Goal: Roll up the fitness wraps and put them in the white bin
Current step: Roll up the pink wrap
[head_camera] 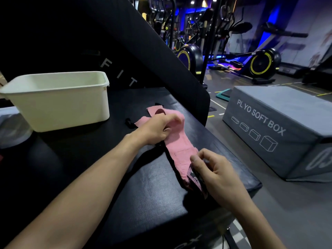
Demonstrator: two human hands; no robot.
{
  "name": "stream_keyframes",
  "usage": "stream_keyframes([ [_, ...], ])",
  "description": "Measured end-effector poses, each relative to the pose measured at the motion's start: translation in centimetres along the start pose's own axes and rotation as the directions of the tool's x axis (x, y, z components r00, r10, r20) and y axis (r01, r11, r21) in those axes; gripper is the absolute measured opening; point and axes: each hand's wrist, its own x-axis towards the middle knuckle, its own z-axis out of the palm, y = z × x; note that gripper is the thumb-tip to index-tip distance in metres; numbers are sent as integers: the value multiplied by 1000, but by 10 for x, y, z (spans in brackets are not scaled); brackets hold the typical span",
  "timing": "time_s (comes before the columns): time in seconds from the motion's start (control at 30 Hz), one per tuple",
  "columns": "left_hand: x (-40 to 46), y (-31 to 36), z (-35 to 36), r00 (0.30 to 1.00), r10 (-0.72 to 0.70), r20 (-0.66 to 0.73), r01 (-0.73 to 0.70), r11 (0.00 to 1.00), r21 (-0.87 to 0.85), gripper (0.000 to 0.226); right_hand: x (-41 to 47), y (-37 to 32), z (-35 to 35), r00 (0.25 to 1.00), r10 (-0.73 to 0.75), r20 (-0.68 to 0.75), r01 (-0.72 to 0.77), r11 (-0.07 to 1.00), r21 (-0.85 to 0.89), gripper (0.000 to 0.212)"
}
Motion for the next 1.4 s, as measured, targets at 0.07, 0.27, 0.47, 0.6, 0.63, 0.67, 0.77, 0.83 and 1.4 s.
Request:
stream_keyframes([
  [0.07, 1, 6, 2, 999, -33, -11, 33, 999, -25, 44, 0, 0, -1, 1000, 1, 18, -1, 1000, 26, 33],
  [0.27, 8, 13, -6, 982, -175, -72, 176, 984, 2, 42, -4, -5, 1, 996, 11, 86, -24, 988, 150, 32],
  [0.47, 14, 31, 12, 975, -210, -68, 220, 943, 249, 35, -4, -10, 9, 995, -7, 96, -1, 996, 85, 29],
  [0.6, 18, 30, 22, 975, -210, -79, 224, 925, 308, 25, -7, -9, 7, 994, -30, 109, 21, 997, 81, 28],
  [0.63, 18, 30, 23, 973, -211, -91, 229, 922, 312, 21, -8, -9, 7, 993, -46, 112, 35, 995, 92, 27],
  [0.67, 18, 31, 24, 973, -213, -93, 232, 919, 319, 17, -9, -11, 6, 992, -62, 112, 49, 993, 110, 27],
  [0.77, 19, 33, 27, 974, -212, -85, 228, 912, 341, 14, -11, -12, -5, 995, -85, 49, 74, 977, 200, 30],
  [0.83, 18, 34, 31, 971, -213, -112, 240, 900, 364, 15, -13, -8, -14, 996, -80, 30, 70, 967, 246, 36],
  [1.4, 11, 18, 26, 933, -356, -48, 358, 910, 209, 28, -33, -6, 2, 998, 38, -49, -27, 977, 213, 38],
])
